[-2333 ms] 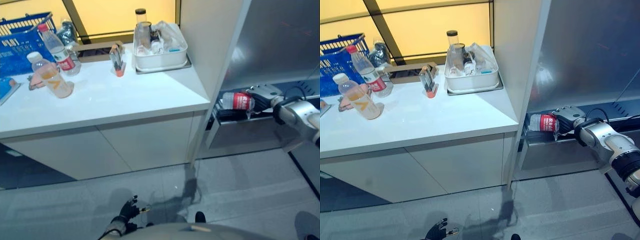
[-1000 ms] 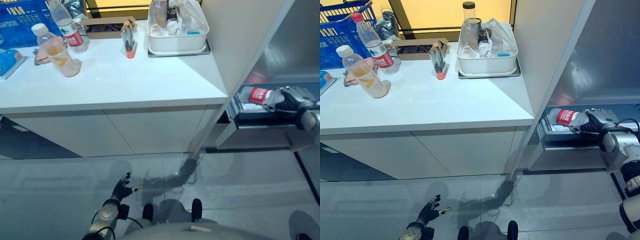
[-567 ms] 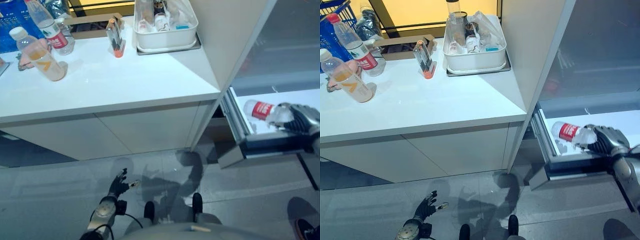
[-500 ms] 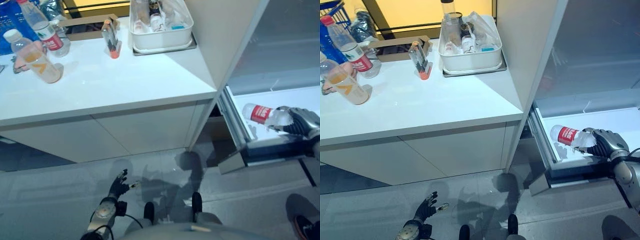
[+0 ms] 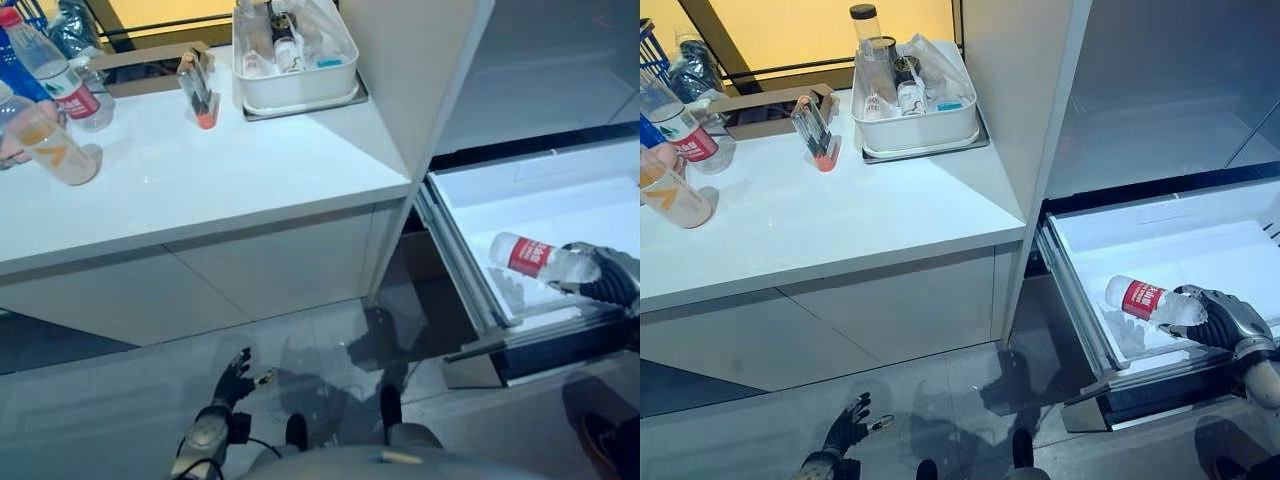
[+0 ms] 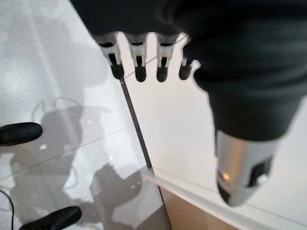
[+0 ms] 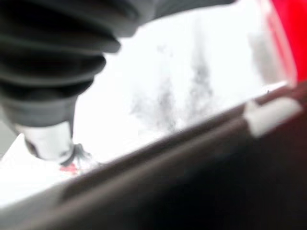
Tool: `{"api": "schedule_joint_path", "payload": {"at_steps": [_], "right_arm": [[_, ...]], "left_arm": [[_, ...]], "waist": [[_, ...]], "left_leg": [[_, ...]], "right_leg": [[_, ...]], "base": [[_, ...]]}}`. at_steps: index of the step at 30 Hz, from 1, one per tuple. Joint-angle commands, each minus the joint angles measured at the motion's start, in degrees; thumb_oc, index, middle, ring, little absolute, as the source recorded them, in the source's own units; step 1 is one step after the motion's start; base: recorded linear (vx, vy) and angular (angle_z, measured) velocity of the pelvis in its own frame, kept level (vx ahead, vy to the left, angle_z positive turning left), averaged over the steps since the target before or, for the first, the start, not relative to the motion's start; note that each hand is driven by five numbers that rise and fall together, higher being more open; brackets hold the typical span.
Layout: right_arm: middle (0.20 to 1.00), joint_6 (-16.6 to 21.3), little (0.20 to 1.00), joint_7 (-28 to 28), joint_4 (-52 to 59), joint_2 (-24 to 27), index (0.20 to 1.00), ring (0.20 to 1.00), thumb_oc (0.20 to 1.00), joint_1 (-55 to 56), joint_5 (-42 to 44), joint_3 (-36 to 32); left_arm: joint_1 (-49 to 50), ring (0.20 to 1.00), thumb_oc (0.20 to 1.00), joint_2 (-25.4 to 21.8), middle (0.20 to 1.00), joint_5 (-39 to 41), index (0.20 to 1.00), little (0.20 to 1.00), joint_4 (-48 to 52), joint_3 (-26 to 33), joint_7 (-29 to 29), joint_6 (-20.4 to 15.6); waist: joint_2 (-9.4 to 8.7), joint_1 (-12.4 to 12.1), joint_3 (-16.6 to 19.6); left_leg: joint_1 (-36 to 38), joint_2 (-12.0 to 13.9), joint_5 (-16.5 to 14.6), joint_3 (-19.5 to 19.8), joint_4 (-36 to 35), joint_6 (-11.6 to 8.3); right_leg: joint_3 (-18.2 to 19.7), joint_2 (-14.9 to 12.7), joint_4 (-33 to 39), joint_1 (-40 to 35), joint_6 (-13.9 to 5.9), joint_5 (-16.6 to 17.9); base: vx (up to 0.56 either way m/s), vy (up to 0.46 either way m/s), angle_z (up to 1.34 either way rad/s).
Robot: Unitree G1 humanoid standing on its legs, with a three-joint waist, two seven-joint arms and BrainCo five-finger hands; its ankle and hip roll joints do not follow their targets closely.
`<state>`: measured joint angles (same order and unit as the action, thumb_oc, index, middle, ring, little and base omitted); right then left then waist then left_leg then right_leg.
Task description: Take the drinks into the refrigerator
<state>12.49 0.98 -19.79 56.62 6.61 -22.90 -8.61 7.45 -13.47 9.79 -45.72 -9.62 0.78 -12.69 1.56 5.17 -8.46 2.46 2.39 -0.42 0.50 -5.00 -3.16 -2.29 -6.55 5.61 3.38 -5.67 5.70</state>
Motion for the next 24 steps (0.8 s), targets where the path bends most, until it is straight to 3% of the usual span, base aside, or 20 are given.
{"api": "schedule_joint_path", "payload": {"at_steps": [1,4,7,11,14,18,24], "right_arm": [[0.200,-1.2,0.200,2.1,-4.2,-2.1,0.200,0.200,0.200,-3.2,2.5,3.9],[0.200,-2.3,0.200,4.3,-10.7,-3.1,0.200,0.200,0.200,-13.0,3.0,10.2],[0.200,-4.3,0.200,4.9,-20.8,-4.9,0.200,0.200,0.200,-27.2,3.1,21.2],[0.200,-5.1,0.200,4.8,-30.2,-7.0,0.200,0.200,0.200,-37.2,3.0,30.0],[0.200,-6.4,0.200,4.5,-39.8,-9.4,0.200,0.200,0.200,-48.4,1.9,38.9],[0.200,-7.2,0.200,5.1,-45.7,-11.7,0.200,0.200,0.200,-54.0,0.8,42.8],[0.200,-9.1,0.200,2.6,-48.0,-14.3,0.200,0.200,0.200,-59.0,-11.7,53.2]], "left_arm": [[-1.6,1.000,1.000,-1.3,1.000,-0.4,1.000,1.000,-2.0,0.8,0.0,-1.8],[-2.2,1.000,1.000,-1.5,1.000,-0.3,1.000,1.000,-1.2,-0.8,0.3,-1.9],[-2.8,1.000,1.000,-2.8,1.000,0.6,1.000,1.000,2.0,-3.7,0.5,-2.1],[-3.2,1.000,1.000,-3.4,1.000,1.7,1.000,1.000,4.2,-5.3,0.5,-2.1],[-4.6,1.000,1.000,-4.6,1.000,2.4,1.000,1.000,7.6,-7.9,0.7,-2.4],[-5.4,1.000,1.000,-4.8,1.000,2.8,1.000,1.000,7.9,-8.5,1.5,-2.2],[-6.6,1.000,1.000,-4.3,1.000,2.6,1.000,1.000,4.6,-8.1,3.1,-1.4]], "waist": [[-3.27,-0.2,3.3],[-3.13,-1.3,2.9],[-2.87,-3.3,1.7],[-2.57,-4.2,0.4],[-2.05,-5.7,-2.6],[-1.41,-6.5,-4.3],[-0.48,-7.5,-6.1]], "left_leg": [[-1.6,-2.0,-2.6,-0.6,0.8,1.20],[-1.6,-2.0,-2.6,-0.9,0.9,1.25],[-2.6,-2.0,-2.0,-0.6,1.0,1.14],[-4.0,-2.2,-1.3,0.0,1.1,1.05],[-7.1,-2.6,0.1,1.0,1.6,0.91],[-9.3,-2.8,1.4,1.7,1.5,0.74],[-11.7,-2.9,3.1,3.3,0.7,0.42]], "right_leg": [[2.5,-1.5,-1.5,-1.8,-2.17,-4.4],[2.8,-1.4,-1.4,-1.5,-2.07,-4.2],[2.8,-1.3,-1.2,-0.8,-1.98,-3.7],[2.4,-1.4,-1.3,0.3,-1.89,-3.3],[1.5,-1.5,-1.9,2.8,-1.69,-2.4],[0.7,-1.7,-2.6,5.1,-1.50,-1.7],[-0.5,-1.8,-3.5,7.6,-1.19,-1.3]], "base": [[-0.01,-0.008,-0.04],[-0.03,-0.014,-0.12],[-0.05,-0.013,-0.27],[-0.09,-0.011,-0.08],[-0.15,-0.014,0.11],[-0.11,-0.017,0.25],[-0.05,-0.023,0.21]]}}
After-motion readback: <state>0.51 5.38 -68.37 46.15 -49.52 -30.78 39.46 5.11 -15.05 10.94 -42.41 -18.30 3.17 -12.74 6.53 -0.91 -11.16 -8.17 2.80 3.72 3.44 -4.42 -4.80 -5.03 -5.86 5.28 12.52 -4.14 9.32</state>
